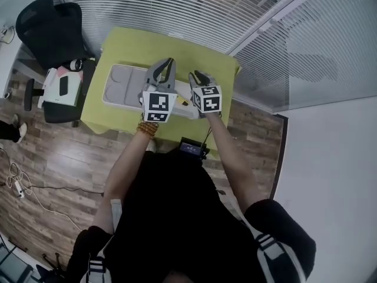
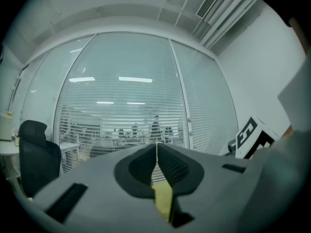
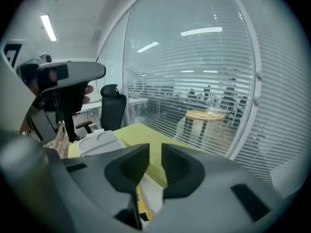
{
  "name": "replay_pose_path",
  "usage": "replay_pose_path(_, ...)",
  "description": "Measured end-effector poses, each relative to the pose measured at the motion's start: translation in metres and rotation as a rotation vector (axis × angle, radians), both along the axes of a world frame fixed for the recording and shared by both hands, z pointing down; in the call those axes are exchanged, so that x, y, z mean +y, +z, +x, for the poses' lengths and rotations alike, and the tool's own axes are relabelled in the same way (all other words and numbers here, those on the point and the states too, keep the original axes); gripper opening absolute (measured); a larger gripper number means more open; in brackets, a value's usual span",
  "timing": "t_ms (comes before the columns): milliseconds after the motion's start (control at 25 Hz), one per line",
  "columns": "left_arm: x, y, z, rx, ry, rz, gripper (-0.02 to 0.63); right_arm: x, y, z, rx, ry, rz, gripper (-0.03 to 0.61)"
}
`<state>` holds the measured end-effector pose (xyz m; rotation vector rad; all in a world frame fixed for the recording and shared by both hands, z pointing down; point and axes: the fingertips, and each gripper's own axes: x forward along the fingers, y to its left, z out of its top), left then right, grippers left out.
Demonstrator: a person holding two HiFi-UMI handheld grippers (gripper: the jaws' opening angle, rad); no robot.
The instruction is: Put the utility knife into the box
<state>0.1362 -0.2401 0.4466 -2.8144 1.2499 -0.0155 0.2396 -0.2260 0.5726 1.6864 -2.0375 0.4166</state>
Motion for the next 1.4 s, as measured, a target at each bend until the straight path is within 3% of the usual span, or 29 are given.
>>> replay_pose_path(720,0.008,0.000,0.001,0.016,0.030,-0.004,0.018,0.010,-0.111,-0.008,-0.048,0.094,0.295,0.052)
replay_pose_path(1000,0.012,-0.006,-0.005,0.030,0.029,0.001,0.018,0.022,-0.151,-0.017,-0.026,0.091,0.429,0.043)
replay_pose_path(1200,0.012,-0.008,-0.009,0.033,0.026,0.008,0.018,0.031,-0.162,-0.023,0.043,0.083,0.525,0.032)
replay_pose_path(1400,0.015,-0.009,-0.009,0.039,0.027,0.007,0.018,0.036,-0.162,-0.021,0.057,0.095,0.555,0.023)
